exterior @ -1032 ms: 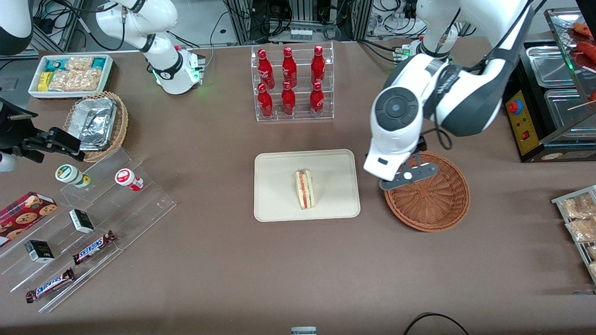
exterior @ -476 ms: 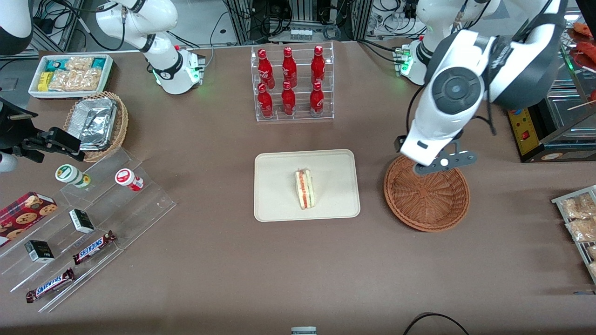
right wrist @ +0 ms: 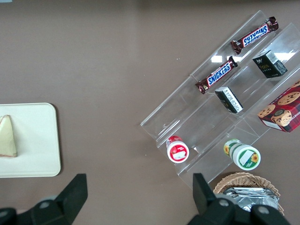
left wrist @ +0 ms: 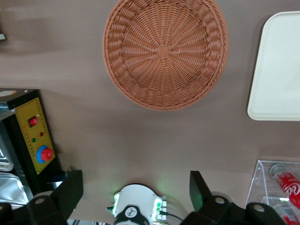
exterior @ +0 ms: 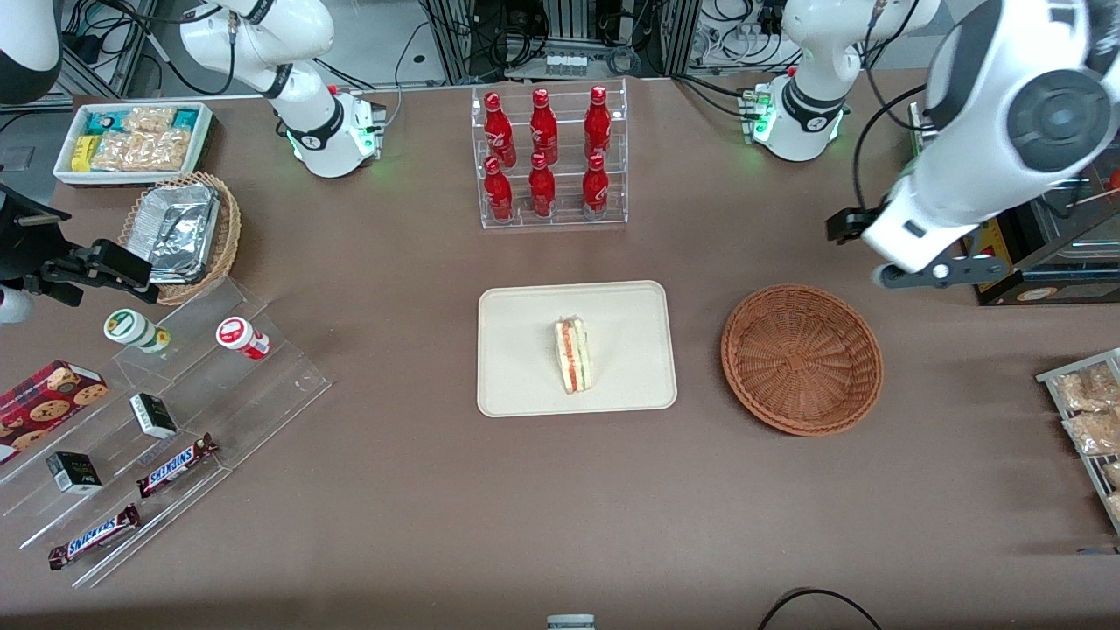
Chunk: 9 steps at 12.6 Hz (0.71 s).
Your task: Place sandwich from basket to tray
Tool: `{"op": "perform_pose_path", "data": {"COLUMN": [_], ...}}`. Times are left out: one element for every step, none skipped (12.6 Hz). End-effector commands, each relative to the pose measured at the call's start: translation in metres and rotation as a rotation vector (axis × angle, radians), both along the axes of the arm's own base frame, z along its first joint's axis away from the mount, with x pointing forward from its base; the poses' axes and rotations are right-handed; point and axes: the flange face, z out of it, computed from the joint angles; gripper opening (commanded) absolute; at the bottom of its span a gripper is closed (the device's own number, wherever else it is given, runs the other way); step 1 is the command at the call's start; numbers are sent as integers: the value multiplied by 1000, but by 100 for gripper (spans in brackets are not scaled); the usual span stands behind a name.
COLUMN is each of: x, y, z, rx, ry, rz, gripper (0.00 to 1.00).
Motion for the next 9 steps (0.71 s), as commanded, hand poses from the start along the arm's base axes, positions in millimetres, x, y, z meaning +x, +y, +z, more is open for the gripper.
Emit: {"op": "perform_pose_path", "data": {"x": [-13,-14,-12,-13,-14,-14,-14,-13,-11], "y": [22,31,44,50,65,72,81,88,89], "z": [20,26,37,46,51,54,61,63,65], "rx": [-36,-43,-54,-80,-95,-101,-102,-93,-91], "ry": [9,13,8,12,18,13,-5,-18,-31], "rz": [-29,-35,-35,-35,-23,-29,-18,-6,-10], "gripper": [100,100,100,100,100,100,100,100,100]}}
